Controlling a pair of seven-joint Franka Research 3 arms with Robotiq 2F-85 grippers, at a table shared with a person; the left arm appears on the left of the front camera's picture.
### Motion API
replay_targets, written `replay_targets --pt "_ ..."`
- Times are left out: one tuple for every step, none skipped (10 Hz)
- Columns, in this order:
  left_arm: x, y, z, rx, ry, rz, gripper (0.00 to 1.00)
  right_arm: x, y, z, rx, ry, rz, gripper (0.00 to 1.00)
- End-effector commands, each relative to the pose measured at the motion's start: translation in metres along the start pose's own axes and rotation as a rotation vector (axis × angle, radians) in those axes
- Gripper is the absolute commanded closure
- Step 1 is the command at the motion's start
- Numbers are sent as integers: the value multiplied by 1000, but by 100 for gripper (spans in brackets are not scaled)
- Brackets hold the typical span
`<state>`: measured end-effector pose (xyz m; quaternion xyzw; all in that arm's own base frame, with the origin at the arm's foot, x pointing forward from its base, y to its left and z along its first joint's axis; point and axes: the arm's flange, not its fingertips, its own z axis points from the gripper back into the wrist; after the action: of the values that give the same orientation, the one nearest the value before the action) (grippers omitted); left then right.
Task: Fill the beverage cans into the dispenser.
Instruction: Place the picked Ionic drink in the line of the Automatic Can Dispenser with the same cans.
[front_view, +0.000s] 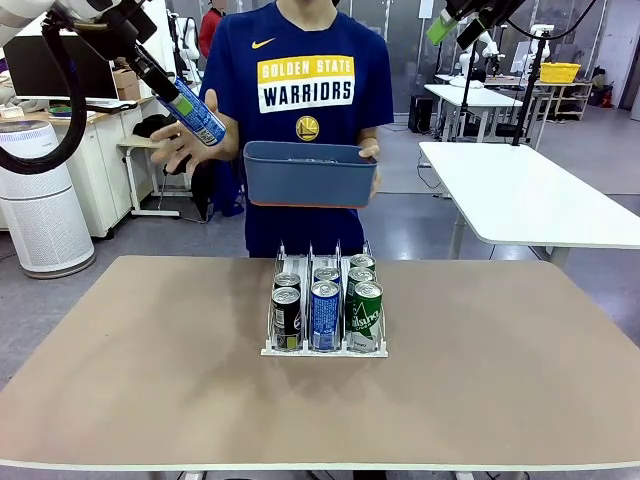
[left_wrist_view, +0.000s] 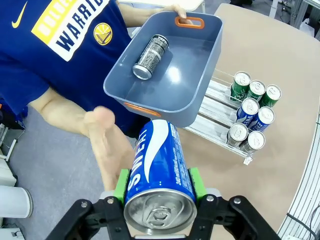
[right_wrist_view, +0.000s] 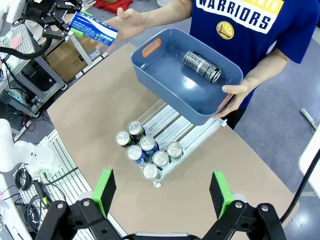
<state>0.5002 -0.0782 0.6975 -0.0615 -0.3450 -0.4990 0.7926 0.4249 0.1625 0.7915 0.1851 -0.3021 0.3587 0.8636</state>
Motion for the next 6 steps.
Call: replay_targets --pt "0 1 2 8 -4 -9 100 0 0 0 -1 4 -5 0" --pt "0 1 2 8 -4 -9 100 0 0 0 -1 4 -5 0" --pt "0 1 2 8 -4 -9 100 0 0 0 -1 4 -5 0" --pt "0 1 2 8 -4 -9 100 0 0 0 -1 4 -5 0" --pt "0 0 0 0 0 0 43 0 0 0 -1 4 -5 0" --pt "4 -6 -3 3 26 27 43 0 0 0 -1 4 -5 0"
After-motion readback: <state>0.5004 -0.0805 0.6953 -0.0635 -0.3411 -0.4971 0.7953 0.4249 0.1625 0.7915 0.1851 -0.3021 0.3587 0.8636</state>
